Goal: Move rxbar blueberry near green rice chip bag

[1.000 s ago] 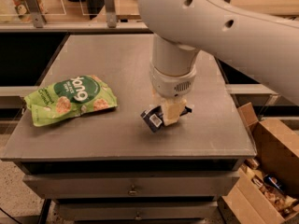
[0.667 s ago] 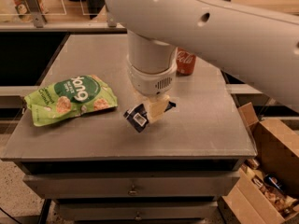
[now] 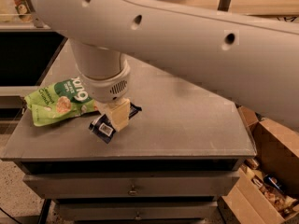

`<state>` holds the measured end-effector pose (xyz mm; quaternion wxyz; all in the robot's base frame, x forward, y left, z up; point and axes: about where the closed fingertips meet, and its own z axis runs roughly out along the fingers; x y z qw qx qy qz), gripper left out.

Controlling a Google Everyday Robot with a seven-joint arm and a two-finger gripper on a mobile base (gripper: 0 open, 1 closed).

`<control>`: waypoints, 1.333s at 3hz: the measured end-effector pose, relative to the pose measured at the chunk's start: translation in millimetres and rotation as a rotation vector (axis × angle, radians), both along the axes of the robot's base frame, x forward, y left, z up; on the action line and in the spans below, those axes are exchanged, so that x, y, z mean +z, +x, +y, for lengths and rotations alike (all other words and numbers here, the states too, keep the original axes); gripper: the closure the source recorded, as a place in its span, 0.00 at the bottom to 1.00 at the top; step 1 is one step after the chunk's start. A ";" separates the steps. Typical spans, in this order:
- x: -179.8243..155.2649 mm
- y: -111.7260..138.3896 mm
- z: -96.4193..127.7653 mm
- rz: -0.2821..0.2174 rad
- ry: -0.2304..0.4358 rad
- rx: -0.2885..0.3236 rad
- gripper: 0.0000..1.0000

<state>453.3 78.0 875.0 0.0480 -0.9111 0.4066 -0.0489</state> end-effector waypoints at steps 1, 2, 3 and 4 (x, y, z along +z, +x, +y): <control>-4.1 -7.6 39.9 0.021 0.014 0.056 1.00; -14.2 -4.4 75.0 0.050 0.016 0.073 0.82; -21.5 8.5 97.3 0.075 0.027 0.051 0.59; -30.9 23.5 104.7 0.104 0.040 0.006 0.35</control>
Offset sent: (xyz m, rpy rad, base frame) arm -0.0003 0.1148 -0.0274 0.0062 0.0958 0.0870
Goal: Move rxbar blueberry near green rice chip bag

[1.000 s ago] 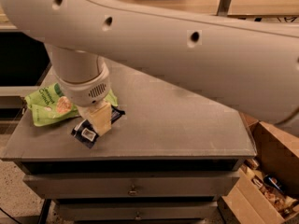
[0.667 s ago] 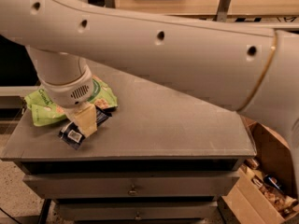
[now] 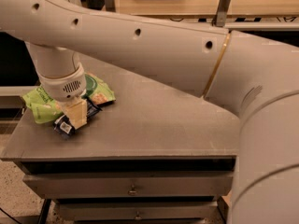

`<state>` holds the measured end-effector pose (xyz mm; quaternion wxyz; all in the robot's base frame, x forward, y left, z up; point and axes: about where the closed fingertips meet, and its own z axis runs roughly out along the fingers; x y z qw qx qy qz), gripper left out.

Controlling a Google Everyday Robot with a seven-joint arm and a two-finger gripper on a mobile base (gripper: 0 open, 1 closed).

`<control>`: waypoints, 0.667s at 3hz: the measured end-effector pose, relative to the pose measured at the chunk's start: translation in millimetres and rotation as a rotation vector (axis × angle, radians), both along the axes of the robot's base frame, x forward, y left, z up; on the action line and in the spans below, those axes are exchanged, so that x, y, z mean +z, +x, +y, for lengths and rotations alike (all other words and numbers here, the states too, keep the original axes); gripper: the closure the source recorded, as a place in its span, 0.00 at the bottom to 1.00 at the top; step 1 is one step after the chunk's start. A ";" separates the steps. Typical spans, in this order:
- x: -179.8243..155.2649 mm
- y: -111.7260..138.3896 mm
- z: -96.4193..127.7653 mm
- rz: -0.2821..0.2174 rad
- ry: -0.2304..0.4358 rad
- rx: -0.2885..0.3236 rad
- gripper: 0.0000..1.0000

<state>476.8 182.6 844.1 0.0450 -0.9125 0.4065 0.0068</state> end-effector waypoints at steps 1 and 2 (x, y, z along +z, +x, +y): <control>0.0 0.7 1.3 -0.004 0.006 -0.001 0.13; 0.3 1.1 2.4 -0.008 0.012 -0.001 0.00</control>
Offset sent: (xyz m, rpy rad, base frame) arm 0.0008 0.0012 -0.0001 0.0057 -0.0031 -0.0009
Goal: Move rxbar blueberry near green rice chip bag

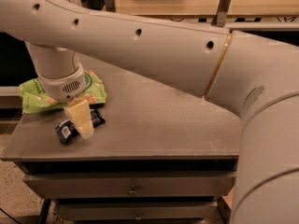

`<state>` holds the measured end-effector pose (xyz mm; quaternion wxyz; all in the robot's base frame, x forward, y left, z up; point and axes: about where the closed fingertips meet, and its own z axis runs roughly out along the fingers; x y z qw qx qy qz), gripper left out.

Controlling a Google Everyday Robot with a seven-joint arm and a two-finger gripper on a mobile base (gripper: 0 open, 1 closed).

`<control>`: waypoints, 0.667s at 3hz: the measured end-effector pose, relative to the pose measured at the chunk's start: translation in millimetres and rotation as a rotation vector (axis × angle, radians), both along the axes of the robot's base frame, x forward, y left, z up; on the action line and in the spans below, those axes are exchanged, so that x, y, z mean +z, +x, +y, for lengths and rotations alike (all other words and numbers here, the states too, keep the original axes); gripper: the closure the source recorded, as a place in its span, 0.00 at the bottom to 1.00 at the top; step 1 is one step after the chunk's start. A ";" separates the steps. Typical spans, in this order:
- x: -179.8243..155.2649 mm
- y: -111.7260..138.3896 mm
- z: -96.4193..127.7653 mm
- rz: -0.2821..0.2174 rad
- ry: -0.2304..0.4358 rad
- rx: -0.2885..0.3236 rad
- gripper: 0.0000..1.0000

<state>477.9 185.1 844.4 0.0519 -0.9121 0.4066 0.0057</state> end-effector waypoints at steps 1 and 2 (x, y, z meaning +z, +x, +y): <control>0.3 0.0 0.3 -0.001 0.003 0.001 0.00; 17.9 -2.5 -2.6 -0.035 0.004 0.008 0.00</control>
Offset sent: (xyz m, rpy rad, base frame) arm -0.0069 -0.0090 0.0411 -0.0086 -0.0715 0.0192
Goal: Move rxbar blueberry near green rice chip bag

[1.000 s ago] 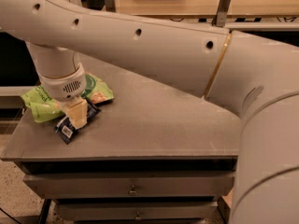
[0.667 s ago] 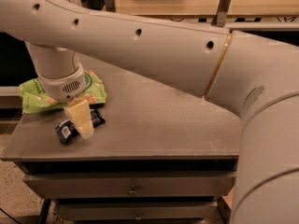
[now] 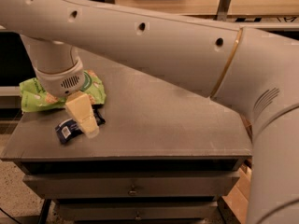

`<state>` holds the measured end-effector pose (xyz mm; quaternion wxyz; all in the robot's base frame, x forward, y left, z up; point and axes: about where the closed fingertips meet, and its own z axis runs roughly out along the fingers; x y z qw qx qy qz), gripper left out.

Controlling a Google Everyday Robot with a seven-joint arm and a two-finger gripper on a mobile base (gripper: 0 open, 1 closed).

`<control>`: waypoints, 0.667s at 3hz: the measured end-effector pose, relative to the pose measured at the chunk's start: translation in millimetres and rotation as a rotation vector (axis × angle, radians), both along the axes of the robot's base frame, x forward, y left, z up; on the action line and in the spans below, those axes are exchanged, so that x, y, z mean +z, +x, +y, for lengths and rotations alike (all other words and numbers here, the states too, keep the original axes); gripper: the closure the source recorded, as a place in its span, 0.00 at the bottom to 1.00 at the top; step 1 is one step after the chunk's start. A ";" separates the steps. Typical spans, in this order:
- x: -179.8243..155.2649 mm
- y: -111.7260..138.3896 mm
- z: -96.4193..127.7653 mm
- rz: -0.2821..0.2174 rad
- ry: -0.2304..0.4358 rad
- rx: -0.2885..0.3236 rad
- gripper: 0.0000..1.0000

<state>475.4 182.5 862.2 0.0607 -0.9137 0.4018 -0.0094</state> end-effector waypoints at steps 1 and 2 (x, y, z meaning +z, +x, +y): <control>26.0 0.7 -7.8 -0.045 0.001 -0.018 0.00; 27.9 0.5 -8.4 -0.048 0.002 -0.019 0.00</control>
Offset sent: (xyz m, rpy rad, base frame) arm 0.0006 -0.0070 0.0230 0.0009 -0.0396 -0.0156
